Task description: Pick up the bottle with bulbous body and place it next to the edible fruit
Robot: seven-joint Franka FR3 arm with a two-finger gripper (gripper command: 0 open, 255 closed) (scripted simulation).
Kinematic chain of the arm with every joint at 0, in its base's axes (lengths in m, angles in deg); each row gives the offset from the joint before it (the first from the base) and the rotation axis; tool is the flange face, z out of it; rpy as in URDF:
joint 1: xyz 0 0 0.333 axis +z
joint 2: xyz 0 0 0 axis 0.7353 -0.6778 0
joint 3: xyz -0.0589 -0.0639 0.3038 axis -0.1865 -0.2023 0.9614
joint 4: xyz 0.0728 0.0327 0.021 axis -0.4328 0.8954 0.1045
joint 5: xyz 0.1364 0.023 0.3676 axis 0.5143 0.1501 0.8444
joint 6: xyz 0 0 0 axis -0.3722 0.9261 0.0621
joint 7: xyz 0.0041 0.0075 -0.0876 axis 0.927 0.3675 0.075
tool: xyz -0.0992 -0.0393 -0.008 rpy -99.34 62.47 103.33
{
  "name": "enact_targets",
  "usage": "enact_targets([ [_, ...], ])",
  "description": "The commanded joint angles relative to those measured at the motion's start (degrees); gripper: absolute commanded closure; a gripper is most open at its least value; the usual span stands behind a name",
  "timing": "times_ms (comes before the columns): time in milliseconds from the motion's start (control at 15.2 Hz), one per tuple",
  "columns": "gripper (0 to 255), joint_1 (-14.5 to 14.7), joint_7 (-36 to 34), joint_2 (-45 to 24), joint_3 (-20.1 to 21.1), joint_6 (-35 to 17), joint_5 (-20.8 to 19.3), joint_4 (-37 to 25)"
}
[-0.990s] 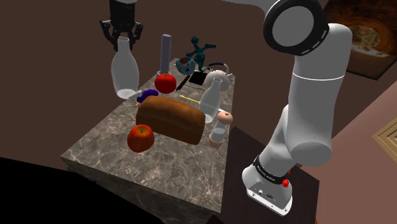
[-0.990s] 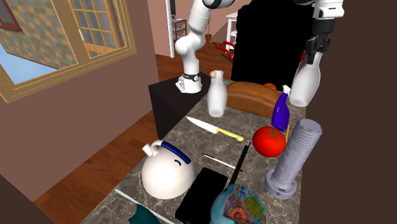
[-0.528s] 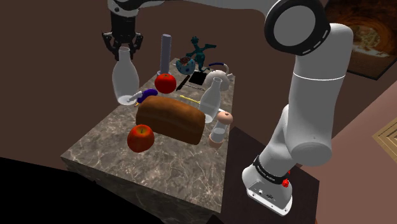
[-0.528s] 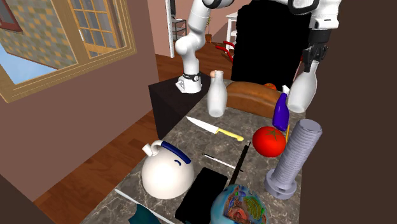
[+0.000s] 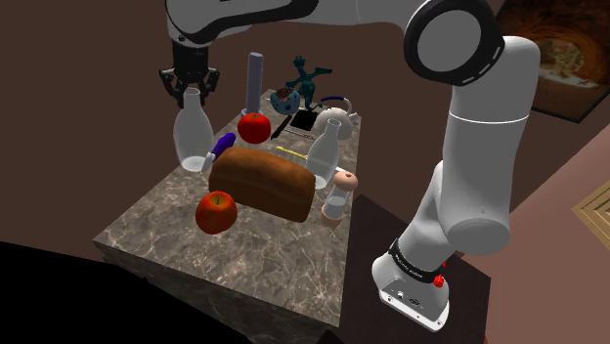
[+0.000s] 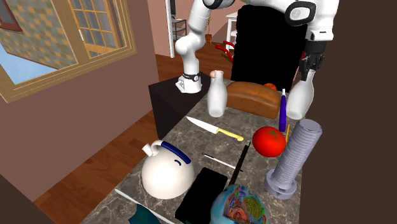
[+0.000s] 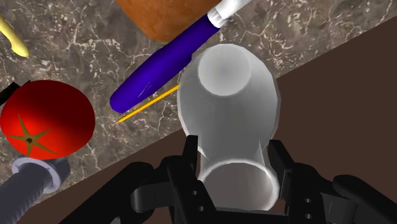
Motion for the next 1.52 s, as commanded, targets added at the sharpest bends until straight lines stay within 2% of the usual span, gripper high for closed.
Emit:
enact_targets([
  [0, 255, 0.0, -0.1, -0.2, 0.0, -1.3, -0.1, 1.2],
  [132, 255, 0.0, -0.2, -0.6, 0.0, -2.7, -0.1, 2.2],
  [594, 255, 0.0, -0.2, -0.6, 0.0, -2.7, -0.1, 2.2],
  [660, 0, 0.0, -0.2, -0.6, 0.0, -2.7, -0.1, 2.2],
  [990, 0, 0.0, -0.2, -0.6, 0.0, -2.7, -0.1, 2.2],
  [1254, 0, 0.3, -0.2, 2.0, 0.0, 3.3, -0.1, -1.3],
  [1452, 0, 0.3, -0.2, 2.0, 0.0, 3.3, -0.1, -1.3],
])
